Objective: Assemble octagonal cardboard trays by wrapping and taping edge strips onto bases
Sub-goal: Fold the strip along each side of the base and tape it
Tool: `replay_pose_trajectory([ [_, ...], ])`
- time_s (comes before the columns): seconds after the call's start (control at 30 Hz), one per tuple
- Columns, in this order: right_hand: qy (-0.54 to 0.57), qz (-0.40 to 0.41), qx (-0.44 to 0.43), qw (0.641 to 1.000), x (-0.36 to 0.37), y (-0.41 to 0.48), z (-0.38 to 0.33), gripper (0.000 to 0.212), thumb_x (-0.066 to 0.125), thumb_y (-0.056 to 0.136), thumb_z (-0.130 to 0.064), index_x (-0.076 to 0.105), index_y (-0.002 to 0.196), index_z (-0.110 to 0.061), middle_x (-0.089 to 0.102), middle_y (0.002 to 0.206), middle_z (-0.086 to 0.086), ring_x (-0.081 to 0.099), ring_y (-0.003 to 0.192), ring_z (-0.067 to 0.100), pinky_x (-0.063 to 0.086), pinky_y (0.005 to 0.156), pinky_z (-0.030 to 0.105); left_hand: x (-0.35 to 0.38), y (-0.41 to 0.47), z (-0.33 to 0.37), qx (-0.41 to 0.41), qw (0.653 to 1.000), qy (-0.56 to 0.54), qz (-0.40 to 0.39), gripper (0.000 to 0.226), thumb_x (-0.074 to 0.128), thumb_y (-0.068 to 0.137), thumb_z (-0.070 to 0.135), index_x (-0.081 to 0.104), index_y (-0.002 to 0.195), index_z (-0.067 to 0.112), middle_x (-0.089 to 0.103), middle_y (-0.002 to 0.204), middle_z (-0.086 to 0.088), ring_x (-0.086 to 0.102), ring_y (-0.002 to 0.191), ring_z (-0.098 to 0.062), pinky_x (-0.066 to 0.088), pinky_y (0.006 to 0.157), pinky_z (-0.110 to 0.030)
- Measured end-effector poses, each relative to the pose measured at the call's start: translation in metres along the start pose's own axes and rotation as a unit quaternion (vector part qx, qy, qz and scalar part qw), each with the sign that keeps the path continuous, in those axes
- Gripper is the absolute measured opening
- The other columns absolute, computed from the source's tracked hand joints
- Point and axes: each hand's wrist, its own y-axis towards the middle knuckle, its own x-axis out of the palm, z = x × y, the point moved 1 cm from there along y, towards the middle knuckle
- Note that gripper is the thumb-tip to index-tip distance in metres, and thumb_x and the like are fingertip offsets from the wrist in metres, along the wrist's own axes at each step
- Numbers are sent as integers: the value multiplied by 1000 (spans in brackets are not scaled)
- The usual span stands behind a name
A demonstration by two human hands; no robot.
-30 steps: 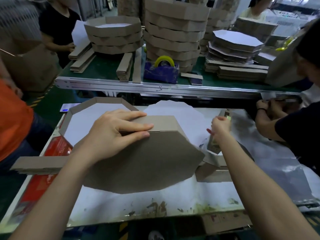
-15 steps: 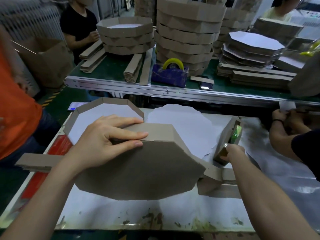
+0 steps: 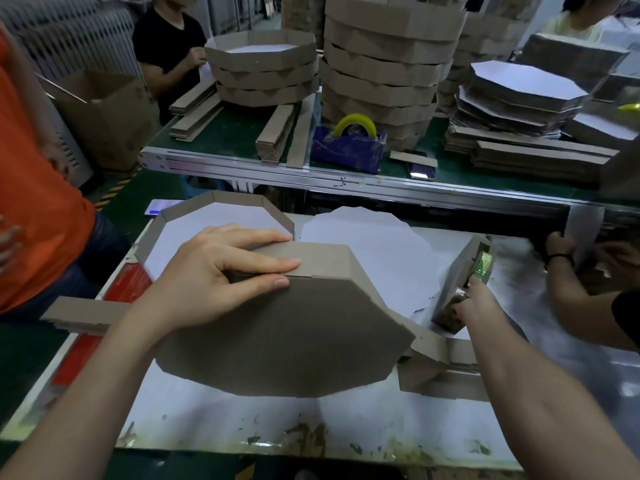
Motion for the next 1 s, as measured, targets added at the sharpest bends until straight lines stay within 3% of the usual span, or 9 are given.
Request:
replay_pose_trajectory([
  [0.1, 83, 51, -27, 995, -2, -16, 14, 25, 71, 77, -30, 51, 71, -16, 56, 70, -4, 52, 61, 10, 42, 51, 25, 0, 0, -1, -4, 1000, -4, 0, 37, 56, 81, 55, 71, 110, 37, 63, 126, 12, 59, 113, -16, 46, 93, -51],
  [0.23, 164, 40, -64, 984, -17, -14, 49, 20, 66, 84, -21, 53, 69, -14, 56, 73, -4, 54, 62, 6, 43, 41, 16, 0, -1, -2, -1, 1000, -6, 1, 37, 55, 81, 56, 71, 109, 38, 63, 125, 13, 60, 112, -16, 47, 92, -51],
  [0.37, 107, 9, -74, 991, -28, 1, 61, 21, 74, 88, -22, 63, 84, -6, 62, 89, 3, 61, 72, 12, 57, 75, 26, 0, -1, 0, 4, 1000, -2, 3, 37, 56, 81, 55, 70, 110, 37, 64, 125, 11, 60, 112, -17, 47, 91, -51],
  [0.47, 42, 15, -91, 995, -35, 10, 67, 33, 71, 92, -22, 66, 112, 4, 67, 113, 16, 67, 103, 29, 53, 98, 38, -1, -1, 0, 0, 1000, -2, 3, 37, 56, 81, 55, 71, 110, 36, 64, 126, 10, 60, 112, -17, 47, 91, -51],
  [0.57, 7, 10, -103, 995, -39, 13, 65, 36, 70, 93, -23, 65, 115, 5, 66, 120, 20, 64, 112, 33, 51, 100, 36, 0, -2, 1, 1, 1000, 1, 4, 38, 56, 81, 55, 71, 109, 35, 64, 125, 11, 60, 112, -17, 47, 91, -51],
  [0.67, -30, 0, -109, 994, -41, 17, 62, 35, 70, 93, -24, 66, 111, 5, 64, 104, 16, 62, 93, 27, 48, 89, 31, 0, -3, 1, -1, 1000, 1, 6, 37, 56, 81, 55, 71, 109, 36, 63, 125, 12, 59, 112, -15, 47, 92, -50],
  [0.73, -49, -6, -107, 993, -41, 18, 61, 27, 69, 93, -23, 64, 105, 0, 61, 102, 13, 59, 85, 22, 48, 91, 32, 1, -4, 0, 1, 1000, 3, 5, 37, 56, 81, 55, 71, 110, 36, 63, 126, 12, 59, 113, -14, 47, 92, -50],
  [0.9, -102, 24, -100, 989, -55, 21, 61, 31, 66, 95, -20, 64, 115, 3, 65, 119, 19, 61, 110, 33, 49, 98, 36, 2, -7, 0, -2, 1000, 1, 8, 37, 57, 82, 56, 71, 110, 38, 63, 126, 14, 59, 113, -15, 47, 91, -50],
  [1.0, -100, 27, -102, 989, -65, 16, 69, 32, 66, 95, -21, 64, 115, 3, 65, 122, 21, 59, 101, 29, 48, 96, 37, 1, -7, -2, -1, 1000, 4, -2, 38, 55, 82, 59, 70, 111, 40, 62, 128, 14, 59, 113, -14, 48, 91, -49],
])
